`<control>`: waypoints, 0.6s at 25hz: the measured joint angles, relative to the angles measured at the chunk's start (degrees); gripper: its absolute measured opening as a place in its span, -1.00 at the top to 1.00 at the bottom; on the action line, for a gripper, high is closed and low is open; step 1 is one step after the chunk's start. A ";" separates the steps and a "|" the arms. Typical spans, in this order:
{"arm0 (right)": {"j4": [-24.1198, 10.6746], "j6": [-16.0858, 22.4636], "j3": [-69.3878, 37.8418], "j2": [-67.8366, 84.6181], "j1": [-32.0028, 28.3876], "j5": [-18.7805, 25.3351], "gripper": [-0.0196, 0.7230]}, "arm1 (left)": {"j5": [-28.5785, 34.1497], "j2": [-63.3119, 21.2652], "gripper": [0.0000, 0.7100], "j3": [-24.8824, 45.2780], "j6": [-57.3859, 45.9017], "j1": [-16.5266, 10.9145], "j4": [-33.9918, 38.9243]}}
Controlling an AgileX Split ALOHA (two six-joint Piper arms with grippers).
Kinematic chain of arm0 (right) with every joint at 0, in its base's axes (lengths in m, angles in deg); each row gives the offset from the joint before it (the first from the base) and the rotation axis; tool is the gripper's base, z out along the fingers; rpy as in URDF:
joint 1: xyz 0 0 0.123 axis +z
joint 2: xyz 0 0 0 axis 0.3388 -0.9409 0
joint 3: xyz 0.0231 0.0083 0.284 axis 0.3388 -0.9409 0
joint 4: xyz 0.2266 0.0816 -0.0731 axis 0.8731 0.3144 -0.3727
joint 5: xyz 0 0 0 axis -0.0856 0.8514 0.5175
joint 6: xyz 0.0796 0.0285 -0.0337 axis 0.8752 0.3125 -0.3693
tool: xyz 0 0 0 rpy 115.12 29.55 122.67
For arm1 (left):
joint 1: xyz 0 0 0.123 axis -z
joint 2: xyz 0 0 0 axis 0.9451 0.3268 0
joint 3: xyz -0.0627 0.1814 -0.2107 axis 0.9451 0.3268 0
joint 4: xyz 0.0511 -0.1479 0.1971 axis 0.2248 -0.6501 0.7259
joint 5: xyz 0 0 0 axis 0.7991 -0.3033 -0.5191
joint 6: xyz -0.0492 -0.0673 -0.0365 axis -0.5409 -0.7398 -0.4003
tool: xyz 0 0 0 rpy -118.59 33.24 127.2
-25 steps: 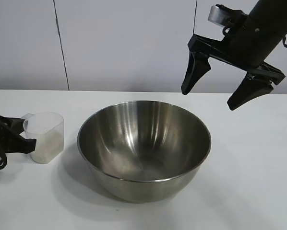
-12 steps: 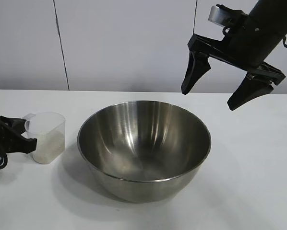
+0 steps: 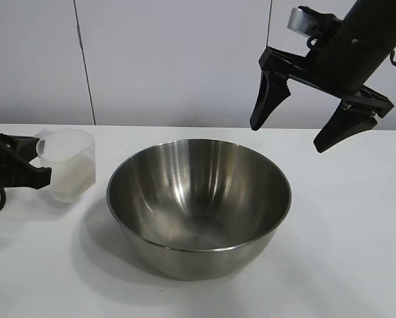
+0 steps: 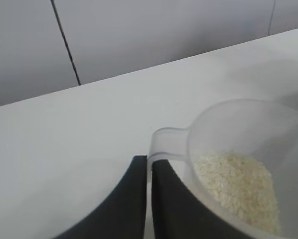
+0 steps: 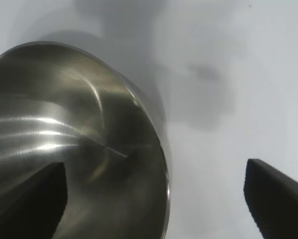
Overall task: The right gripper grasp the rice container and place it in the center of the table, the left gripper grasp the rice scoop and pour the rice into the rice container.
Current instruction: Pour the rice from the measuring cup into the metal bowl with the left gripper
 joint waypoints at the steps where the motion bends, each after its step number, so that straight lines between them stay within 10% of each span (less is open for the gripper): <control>1: 0.00 0.00 0.00 0.00 0.00 0.00 -0.83 | 0.04 -0.50 0.96 -0.34 0.00 0.00 0.40; 15: 0.00 0.11 0.00 0.00 0.00 -0.46 -0.83 | 11.51 -11.62 0.96 -8.08 3.00 0.00 7.95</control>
